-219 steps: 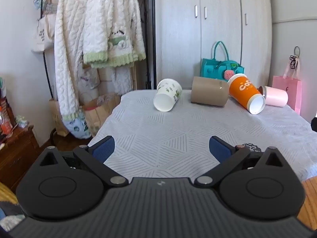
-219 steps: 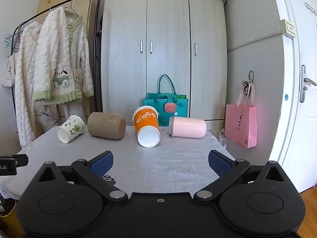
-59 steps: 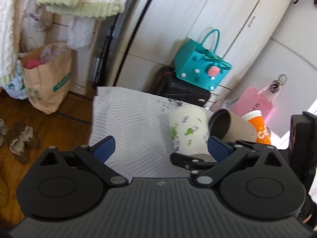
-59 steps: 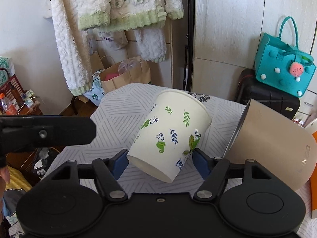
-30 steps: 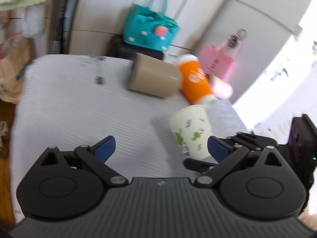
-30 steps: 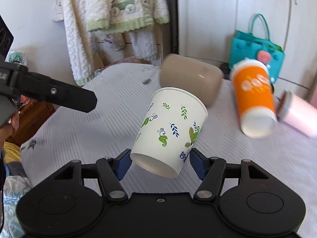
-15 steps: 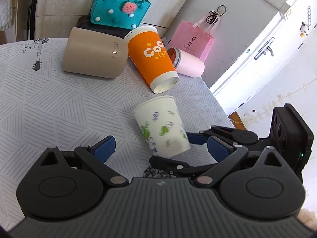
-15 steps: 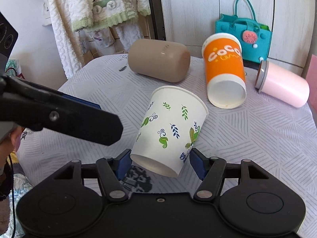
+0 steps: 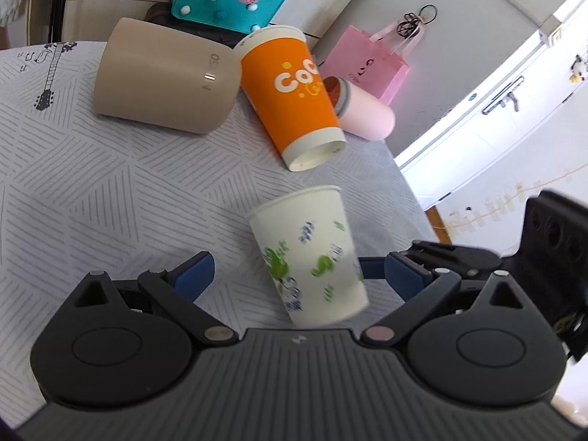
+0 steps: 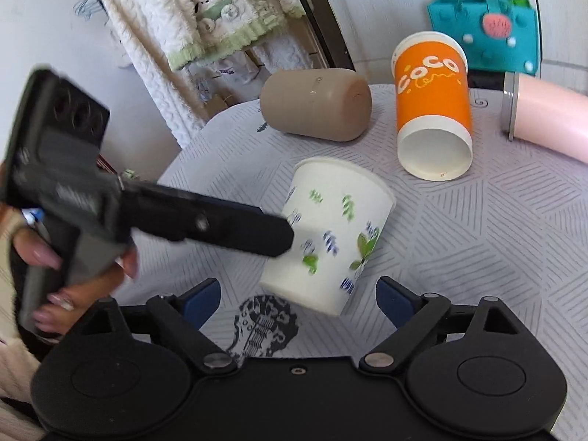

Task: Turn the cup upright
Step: 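Rotate the held white cup upright with the right gripper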

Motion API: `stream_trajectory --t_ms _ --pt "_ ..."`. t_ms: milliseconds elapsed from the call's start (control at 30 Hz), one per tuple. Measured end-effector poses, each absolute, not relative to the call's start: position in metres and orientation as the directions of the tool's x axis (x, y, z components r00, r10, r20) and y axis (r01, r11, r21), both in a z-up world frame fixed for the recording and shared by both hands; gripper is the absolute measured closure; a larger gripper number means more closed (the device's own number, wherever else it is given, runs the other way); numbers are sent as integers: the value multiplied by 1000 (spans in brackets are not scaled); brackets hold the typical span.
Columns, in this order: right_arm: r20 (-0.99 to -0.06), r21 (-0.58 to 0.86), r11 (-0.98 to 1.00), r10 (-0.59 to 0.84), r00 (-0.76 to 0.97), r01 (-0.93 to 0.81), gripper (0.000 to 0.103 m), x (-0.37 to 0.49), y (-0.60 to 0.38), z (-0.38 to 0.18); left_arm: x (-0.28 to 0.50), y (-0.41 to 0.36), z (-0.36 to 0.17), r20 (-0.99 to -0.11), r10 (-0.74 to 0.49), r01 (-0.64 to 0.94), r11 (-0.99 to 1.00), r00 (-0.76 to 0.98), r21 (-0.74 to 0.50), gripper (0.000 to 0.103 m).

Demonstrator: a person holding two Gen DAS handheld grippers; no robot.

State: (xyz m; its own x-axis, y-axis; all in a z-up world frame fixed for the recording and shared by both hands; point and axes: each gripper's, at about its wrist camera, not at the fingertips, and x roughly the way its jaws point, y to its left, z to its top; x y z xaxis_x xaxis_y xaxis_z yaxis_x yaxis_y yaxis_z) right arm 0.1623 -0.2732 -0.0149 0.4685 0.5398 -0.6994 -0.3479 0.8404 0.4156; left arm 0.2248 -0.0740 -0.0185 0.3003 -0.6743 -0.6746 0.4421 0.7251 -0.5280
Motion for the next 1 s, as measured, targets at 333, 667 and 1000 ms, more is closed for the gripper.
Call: stream_trajectory --t_ms 333,667,1000 --pt "-736 450 820 565 374 -353 20 206 -278 -23 238 -82 -24 -665 -689 459 709 290 -535 21" --pt "-670 326 834 536 514 -445 32 174 -270 -10 218 -80 -12 -612 -718 549 674 331 -494 40" --pt "-472 -102 847 420 775 -521 32 131 -233 -3 176 -69 13 -501 -648 634 738 573 -229 41"
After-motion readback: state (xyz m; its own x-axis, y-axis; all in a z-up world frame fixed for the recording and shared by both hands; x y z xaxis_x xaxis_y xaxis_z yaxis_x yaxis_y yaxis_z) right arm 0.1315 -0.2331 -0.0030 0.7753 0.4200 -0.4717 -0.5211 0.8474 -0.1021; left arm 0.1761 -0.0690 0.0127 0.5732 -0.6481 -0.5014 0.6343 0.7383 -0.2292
